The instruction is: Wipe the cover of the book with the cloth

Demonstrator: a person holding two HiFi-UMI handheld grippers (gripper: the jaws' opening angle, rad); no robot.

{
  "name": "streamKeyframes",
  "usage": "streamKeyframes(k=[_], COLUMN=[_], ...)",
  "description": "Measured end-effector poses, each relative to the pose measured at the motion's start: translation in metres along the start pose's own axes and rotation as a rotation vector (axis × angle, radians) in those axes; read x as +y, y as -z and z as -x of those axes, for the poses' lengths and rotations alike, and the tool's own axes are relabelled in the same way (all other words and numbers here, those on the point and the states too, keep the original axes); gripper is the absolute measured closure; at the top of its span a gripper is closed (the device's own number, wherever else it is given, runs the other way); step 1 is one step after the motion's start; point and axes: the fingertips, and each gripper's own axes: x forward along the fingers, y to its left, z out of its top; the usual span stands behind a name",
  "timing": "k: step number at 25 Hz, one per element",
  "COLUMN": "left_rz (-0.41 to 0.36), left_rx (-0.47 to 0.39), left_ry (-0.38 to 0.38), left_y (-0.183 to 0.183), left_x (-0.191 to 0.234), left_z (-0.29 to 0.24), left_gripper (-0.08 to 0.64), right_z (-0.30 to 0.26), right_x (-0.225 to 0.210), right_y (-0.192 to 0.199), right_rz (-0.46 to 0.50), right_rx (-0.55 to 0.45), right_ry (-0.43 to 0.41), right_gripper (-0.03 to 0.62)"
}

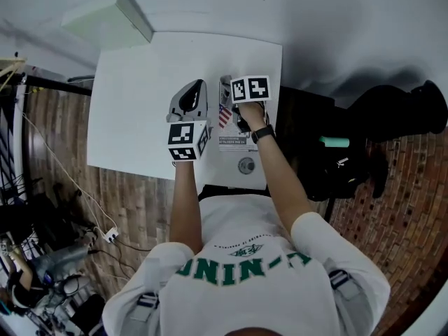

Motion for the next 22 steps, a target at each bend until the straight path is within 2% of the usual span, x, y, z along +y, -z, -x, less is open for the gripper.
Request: streamKeyframes(k=[4, 13, 22], left_rz=[0.002, -0.016, -0.036], left_rx=[0.029, 0.057, 0.062], left_ry=[-0.006, 0.032, 0.125], left_y=[0.012, 0.020, 0.022], left_x=[0.007, -0.001, -0.036], left_z=[-0.008, -0.021, -0.039], left_gripper=[0.555, 0.555, 0.555], right_z=[-0.032, -0.041, 0.018], right_x=[-0.003, -0.009, -0.091], right_y=[0.006, 0.007, 0.009], right_rz=[-0.034, -0.047, -0.109], right_rx=[0.085, 0.111, 0.046], right_ry=[-0.008, -0.017, 0.116], right_gripper=[0.551, 0.554, 0.554])
